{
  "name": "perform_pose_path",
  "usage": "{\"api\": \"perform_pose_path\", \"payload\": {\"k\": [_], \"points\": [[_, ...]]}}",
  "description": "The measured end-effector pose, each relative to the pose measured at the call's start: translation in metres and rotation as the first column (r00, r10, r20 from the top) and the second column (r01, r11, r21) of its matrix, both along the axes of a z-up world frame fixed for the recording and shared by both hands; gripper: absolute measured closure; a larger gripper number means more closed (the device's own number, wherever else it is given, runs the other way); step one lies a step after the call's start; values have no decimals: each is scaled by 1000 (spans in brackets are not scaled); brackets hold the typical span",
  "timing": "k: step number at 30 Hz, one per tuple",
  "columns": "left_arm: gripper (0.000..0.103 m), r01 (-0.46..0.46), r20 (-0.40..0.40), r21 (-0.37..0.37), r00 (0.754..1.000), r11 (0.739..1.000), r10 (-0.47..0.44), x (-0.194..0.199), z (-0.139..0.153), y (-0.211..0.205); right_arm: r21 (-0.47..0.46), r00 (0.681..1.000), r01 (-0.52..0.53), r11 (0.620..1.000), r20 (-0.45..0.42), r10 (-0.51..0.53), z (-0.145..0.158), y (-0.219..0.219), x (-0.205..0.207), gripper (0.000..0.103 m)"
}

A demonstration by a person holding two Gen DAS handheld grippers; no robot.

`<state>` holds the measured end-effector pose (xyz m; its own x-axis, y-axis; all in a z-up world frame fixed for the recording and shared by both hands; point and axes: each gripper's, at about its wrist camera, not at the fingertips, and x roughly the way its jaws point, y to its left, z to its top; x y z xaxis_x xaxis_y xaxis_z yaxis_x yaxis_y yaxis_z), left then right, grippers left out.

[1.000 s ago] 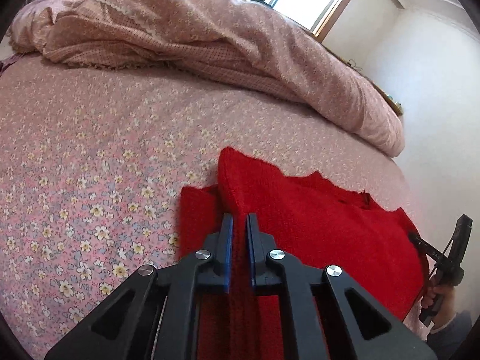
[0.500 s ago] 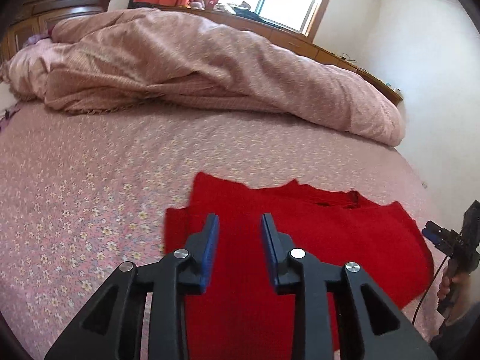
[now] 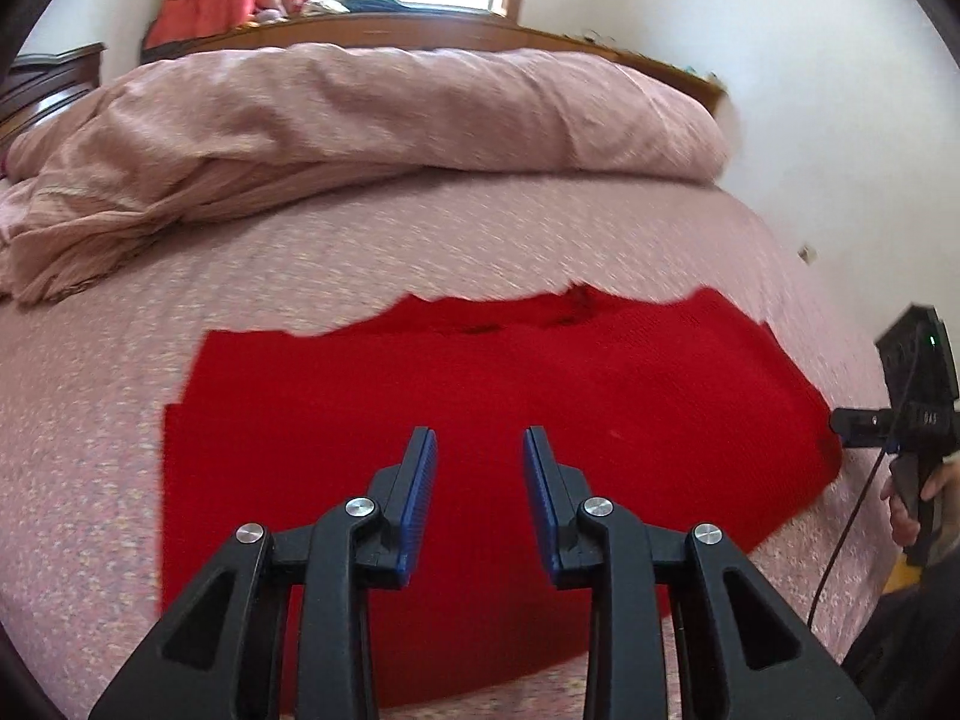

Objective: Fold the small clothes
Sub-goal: 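Move the left tool over the red cardigan's side edge and close on it, then lift the grasped side with the left tool and fold it across the cardigan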

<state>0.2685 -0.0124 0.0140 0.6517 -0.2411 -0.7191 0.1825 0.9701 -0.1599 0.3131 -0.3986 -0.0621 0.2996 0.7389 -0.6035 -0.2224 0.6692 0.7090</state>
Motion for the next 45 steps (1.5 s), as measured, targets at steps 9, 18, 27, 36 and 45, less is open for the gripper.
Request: {"api": "perform_pose_path", "payload": {"k": [9, 18, 27, 36, 45], "points": [[80, 27, -51, -139, 998, 990, -34, 4, -9, -20, 127, 1000, -25, 992, -7, 26, -9, 33, 34, 8], [80, 48, -115, -218, 991, 975, -74, 10, -25, -31, 252, 993, 13, 968, -114, 16, -35, 27, 52, 78], [93, 22, -175, -188, 983, 982, -55, 12, -41, -32, 120, 999, 16, 993, -46, -11, -6, 44, 48, 79], [103, 8, -175, -156, 984, 988, -36, 7, -24, -43, 82, 997, 62, 995, -54, -58, 9, 50, 42, 79], [103, -54, -234, -256, 972, 965, -8, 8, -24, -38, -38, 999, 37, 999, 33, -35, 72, 79, 27, 80]]}}
